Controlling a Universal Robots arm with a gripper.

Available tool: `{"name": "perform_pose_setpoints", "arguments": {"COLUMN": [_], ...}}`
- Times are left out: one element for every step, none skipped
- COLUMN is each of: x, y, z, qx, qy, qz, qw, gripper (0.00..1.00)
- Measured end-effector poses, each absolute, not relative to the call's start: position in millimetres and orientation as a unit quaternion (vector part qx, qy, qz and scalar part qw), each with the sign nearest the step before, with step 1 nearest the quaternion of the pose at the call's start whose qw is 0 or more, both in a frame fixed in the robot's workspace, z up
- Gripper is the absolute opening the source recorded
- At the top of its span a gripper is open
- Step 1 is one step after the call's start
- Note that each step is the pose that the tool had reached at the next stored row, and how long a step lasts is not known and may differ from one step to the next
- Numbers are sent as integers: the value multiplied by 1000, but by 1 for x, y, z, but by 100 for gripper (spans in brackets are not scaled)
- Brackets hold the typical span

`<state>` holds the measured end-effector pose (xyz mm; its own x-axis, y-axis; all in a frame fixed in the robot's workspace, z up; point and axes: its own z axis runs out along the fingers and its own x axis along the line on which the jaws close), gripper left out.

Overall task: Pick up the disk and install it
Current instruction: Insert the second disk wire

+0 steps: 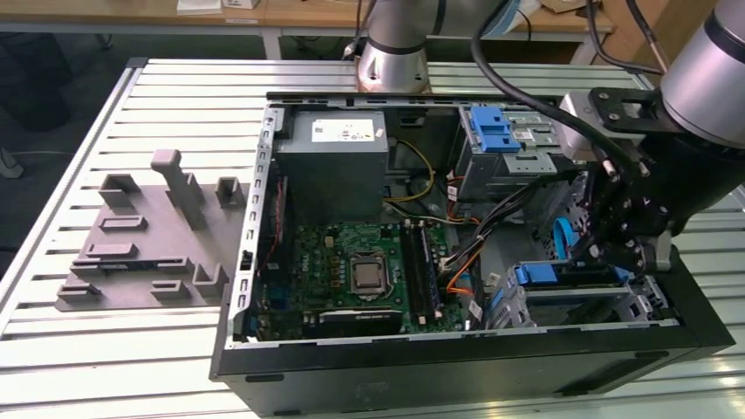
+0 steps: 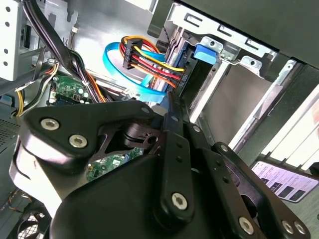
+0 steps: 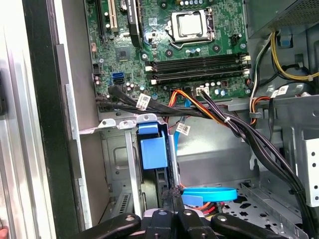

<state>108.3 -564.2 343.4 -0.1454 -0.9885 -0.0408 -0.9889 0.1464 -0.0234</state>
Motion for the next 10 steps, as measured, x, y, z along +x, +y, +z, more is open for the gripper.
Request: {"name": "perform_pose_setpoints", "arguments": {"x": [108, 108, 108, 108, 108, 108, 108, 108, 108, 108], "y": [-564, -564, -564, -564, -564, -564, -564, -564, -564, -564], "z": [344, 345, 345, 345, 345, 345, 346, 346, 346, 346], "qx": [-653, -653, -653, -653, -653, -653, -653, -653, -653, -653], "qy": [757, 757, 757, 757, 757, 757, 757, 757, 757, 757], "qz": [5, 5, 5, 5, 5, 5, 5, 5, 5, 5], "qw": [23, 23, 23, 23, 23, 23, 23, 23, 23, 23], "gripper": [11, 11, 11, 11, 11, 11, 11, 11, 11, 11]}}
